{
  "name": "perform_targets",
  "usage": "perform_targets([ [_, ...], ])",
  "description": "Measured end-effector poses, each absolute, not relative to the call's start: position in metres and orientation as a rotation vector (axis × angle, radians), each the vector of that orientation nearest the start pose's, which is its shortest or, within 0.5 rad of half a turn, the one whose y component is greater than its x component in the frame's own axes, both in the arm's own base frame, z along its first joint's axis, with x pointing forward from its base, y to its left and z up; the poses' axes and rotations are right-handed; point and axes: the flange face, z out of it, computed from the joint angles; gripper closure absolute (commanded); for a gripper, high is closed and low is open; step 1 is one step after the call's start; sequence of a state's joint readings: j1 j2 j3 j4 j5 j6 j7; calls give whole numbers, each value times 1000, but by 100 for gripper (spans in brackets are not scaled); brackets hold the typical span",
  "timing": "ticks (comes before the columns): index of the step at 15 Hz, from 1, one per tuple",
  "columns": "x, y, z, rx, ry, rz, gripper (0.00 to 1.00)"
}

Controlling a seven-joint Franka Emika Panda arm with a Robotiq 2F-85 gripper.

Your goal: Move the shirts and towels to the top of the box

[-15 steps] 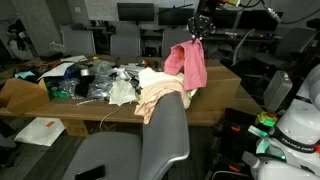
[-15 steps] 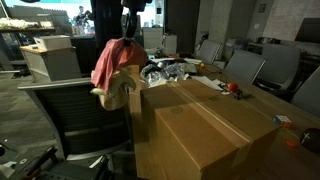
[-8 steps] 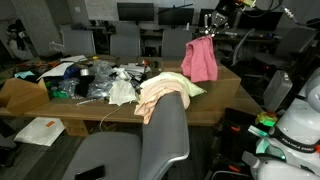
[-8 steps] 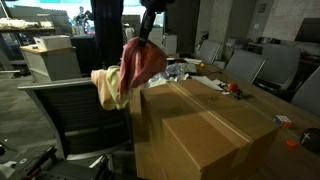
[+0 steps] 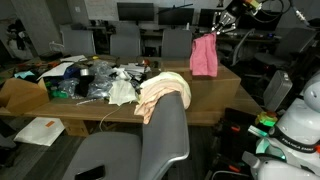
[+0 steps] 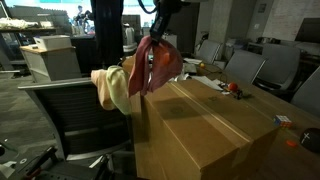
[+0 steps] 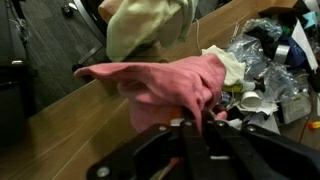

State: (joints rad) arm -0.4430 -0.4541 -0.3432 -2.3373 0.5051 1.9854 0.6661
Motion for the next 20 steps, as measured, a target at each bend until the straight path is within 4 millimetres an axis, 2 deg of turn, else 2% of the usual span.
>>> perform_targets([
  [4, 323, -292, 516, -1696, 1883, -140, 97],
  [11, 357, -280, 532, -1378, 2188, -104, 97],
  [16, 373, -292, 554, -1224, 2342, -48, 96],
  [20, 389, -298, 563, -1196, 2414, 20, 96],
])
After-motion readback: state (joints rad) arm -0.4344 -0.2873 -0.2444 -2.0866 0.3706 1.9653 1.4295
